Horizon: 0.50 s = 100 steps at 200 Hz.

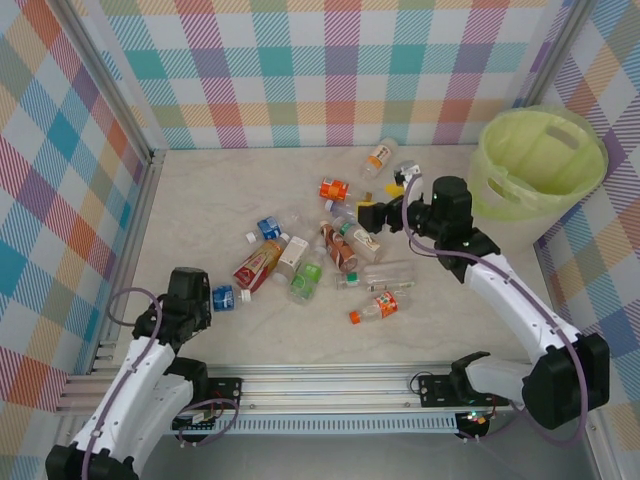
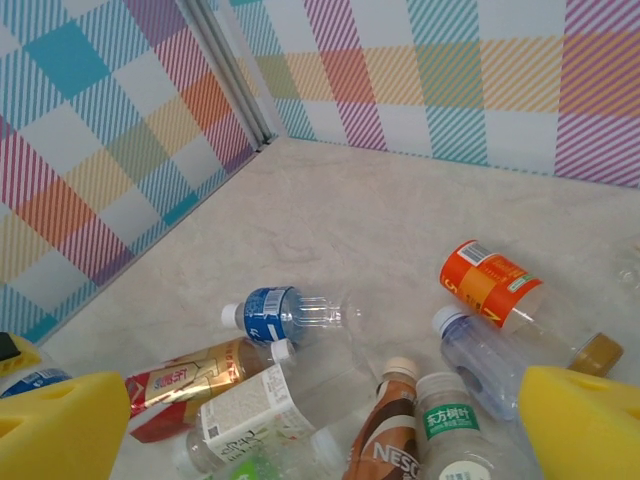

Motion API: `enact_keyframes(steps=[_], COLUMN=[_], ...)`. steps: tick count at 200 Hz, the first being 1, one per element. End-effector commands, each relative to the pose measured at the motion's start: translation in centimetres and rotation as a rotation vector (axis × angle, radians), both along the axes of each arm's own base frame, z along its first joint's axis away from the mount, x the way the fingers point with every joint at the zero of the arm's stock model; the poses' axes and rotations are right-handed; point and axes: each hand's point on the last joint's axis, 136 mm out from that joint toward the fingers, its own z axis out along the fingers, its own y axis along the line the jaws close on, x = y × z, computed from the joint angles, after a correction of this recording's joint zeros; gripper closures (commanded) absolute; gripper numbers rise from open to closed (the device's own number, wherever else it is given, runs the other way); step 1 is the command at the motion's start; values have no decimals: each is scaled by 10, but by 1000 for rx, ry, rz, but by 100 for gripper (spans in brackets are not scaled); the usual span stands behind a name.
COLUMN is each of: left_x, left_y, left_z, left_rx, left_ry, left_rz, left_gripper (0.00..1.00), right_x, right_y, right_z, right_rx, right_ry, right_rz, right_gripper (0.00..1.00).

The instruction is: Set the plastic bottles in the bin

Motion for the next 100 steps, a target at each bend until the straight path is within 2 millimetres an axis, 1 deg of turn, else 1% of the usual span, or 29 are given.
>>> enact_keyframes(steps=[1, 23, 36, 66, 76, 79, 89, 100], left_x=[19, 41, 57, 95, 103, 108, 114, 118], left_y=[2, -13, -29, -85, -106, -111, -129, -143], left_z=[57, 97, 117, 147, 150, 158, 167, 173], left_rx=[227, 286, 288, 200, 168, 170, 160, 163], left_ry=[-120, -244, -317, -425, -433, -466, -493, -514], left_rz=[-201, -325, -414, -681, -780, -800, -881, -941], left_gripper=[64, 64, 65, 68, 68, 68, 68, 68], right_x=[-2, -9, -12, -27, -34, -36, -45, -52], right_y=[21, 42, 56, 91, 102, 105, 114, 122], right_z=[17, 9, 5, 0, -1, -2, -2, -3], right_rx=[112, 147, 156, 159, 157, 155, 146, 135], right_ry=[83, 157, 180, 207, 204, 199, 188, 173], right_rz=[89, 198, 229, 354, 393, 406, 447, 475], right_gripper=[0, 0, 0, 0, 0, 0, 0, 0])
